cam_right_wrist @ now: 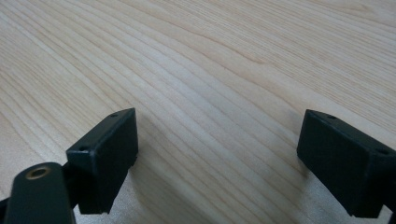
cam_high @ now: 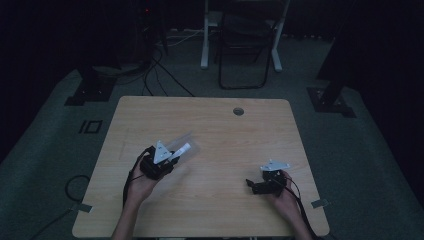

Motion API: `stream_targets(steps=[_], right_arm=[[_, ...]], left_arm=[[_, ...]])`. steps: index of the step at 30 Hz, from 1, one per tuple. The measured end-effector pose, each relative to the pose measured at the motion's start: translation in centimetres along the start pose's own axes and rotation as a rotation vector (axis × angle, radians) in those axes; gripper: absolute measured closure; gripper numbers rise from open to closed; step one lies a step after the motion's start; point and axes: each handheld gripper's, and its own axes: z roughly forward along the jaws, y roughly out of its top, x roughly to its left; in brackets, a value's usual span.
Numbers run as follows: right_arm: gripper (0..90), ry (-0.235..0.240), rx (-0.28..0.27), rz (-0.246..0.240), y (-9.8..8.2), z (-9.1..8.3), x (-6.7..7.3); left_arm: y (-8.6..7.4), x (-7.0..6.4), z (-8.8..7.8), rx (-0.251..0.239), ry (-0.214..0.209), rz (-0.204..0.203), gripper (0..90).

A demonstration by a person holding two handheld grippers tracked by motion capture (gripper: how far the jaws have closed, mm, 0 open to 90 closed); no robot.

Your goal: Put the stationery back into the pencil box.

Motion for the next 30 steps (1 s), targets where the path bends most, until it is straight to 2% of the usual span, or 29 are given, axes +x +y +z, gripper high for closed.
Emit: stream_targets(steps=[30], right_arm=[[12.5, 0.0, 0.0, 0.0, 0.0, 0.0, 0.0]], left_arm=[[0.2, 1.2, 1.5, 0.029, 0.019, -0.014, 71.1]])
